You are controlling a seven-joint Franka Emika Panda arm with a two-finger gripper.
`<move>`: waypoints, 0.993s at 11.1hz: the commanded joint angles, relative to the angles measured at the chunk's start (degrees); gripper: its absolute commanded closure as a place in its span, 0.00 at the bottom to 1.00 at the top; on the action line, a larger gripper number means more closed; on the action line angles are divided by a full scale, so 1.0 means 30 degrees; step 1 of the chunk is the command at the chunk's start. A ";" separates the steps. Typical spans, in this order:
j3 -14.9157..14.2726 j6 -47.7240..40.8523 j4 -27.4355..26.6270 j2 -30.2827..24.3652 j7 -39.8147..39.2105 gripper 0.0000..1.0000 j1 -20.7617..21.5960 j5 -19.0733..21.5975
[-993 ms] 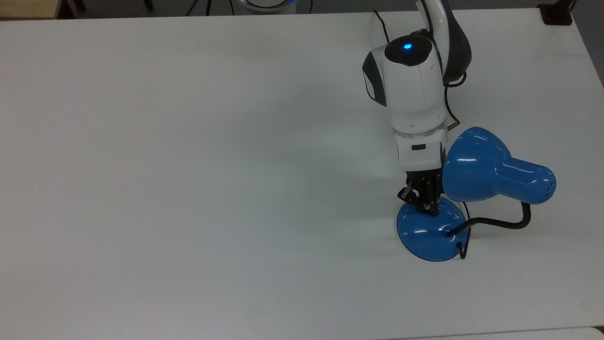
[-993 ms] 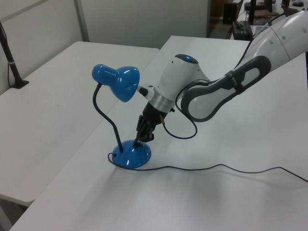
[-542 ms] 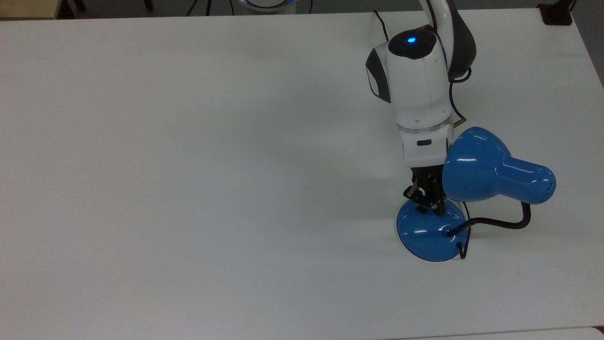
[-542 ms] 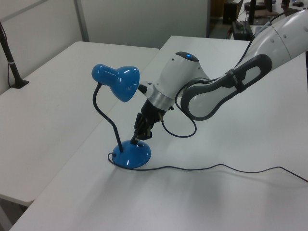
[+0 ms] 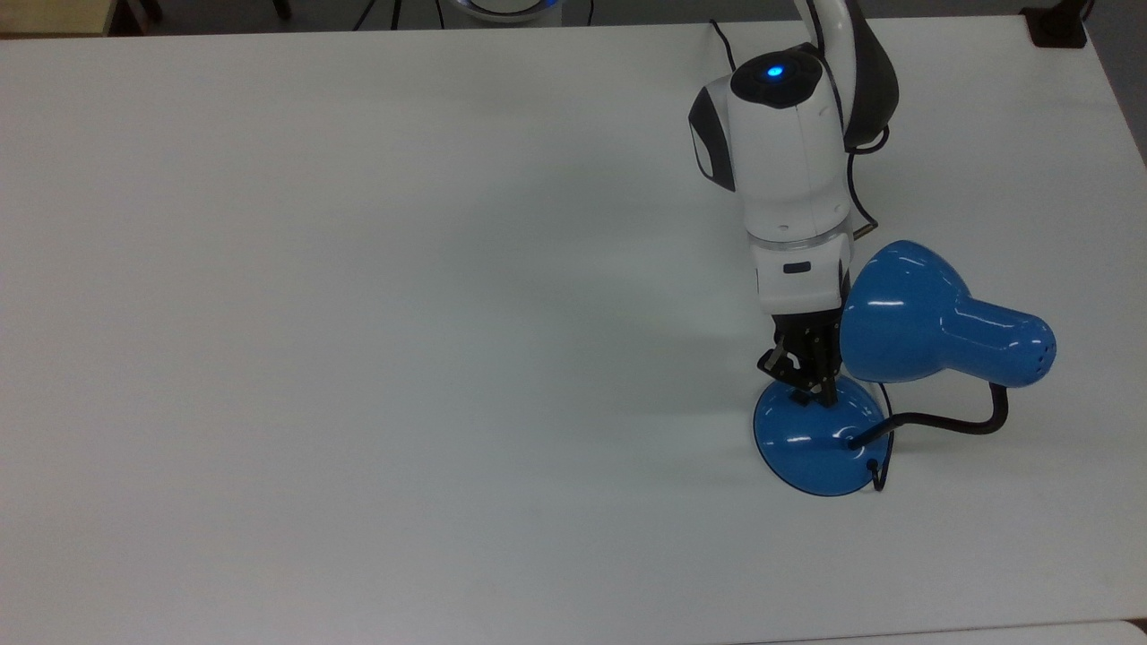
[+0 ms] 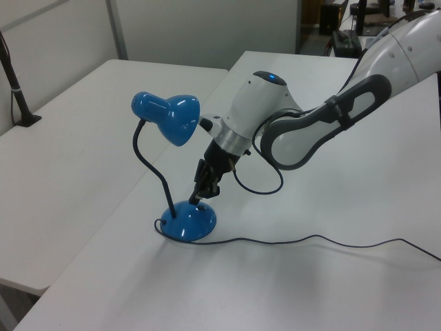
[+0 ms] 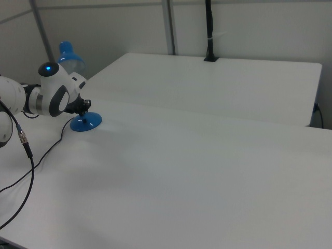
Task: Turn on the lamp
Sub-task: 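Lower the closed gripper and press down on the base's switch button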
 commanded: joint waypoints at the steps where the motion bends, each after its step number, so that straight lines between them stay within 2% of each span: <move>1: -0.0271 0.0217 -0.0743 -0.0302 -0.0011 0.99 0.0260 0.0315; 11: -0.0271 0.0217 -0.1037 0.0224 -0.0040 0.99 0.0113 0.0227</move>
